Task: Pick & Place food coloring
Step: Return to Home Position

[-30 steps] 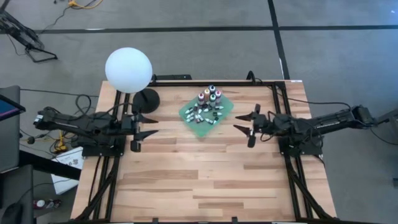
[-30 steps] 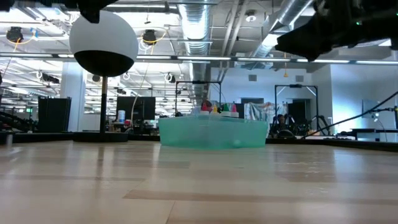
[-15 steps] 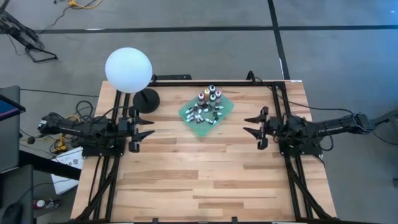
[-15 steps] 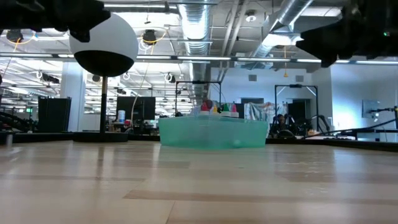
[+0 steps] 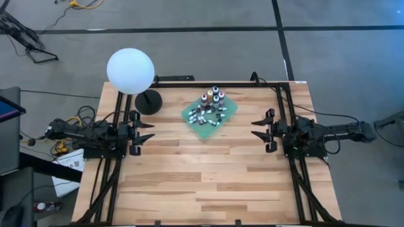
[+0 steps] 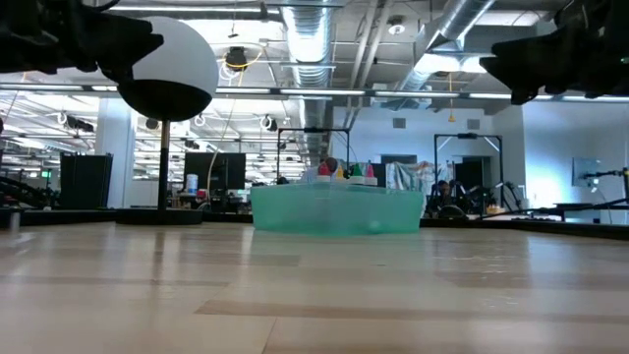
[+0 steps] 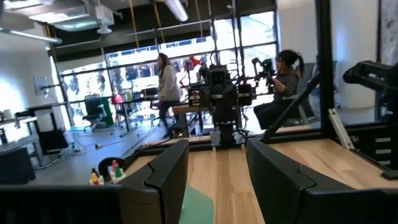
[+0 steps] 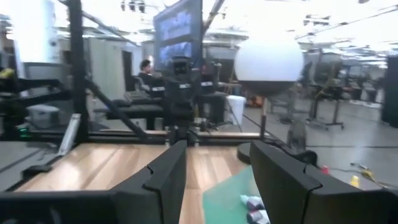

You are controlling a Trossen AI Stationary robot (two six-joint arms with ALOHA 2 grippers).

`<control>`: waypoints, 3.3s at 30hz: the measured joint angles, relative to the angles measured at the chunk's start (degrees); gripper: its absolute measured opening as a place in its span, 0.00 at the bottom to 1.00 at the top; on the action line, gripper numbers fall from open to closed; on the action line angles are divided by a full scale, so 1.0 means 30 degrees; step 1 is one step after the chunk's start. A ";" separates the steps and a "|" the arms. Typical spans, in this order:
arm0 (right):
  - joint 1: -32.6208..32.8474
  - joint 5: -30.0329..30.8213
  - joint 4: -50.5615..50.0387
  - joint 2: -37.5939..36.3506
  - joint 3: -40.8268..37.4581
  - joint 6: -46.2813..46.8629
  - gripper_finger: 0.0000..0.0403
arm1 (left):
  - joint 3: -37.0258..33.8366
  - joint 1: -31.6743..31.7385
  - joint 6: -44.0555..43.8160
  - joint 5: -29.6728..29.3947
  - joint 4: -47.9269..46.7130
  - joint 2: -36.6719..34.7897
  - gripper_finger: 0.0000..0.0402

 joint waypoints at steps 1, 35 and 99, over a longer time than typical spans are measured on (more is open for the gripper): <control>-0.0214 -0.0559 -0.0103 -0.0147 0.0000 -0.0023 0.42 | -0.0122 0.0000 0.0041 0.0129 -0.0002 -0.0247 0.39; 0.0586 -0.1964 -0.3468 -0.4467 0.0073 -0.1524 0.42 | -0.0739 0.1134 0.2216 0.3092 0.1768 -0.0938 0.39; 0.0528 -0.0507 -0.7584 -0.4459 0.0138 0.0517 0.41 | -0.0827 0.3126 0.0373 0.3649 -0.3848 -0.0930 0.39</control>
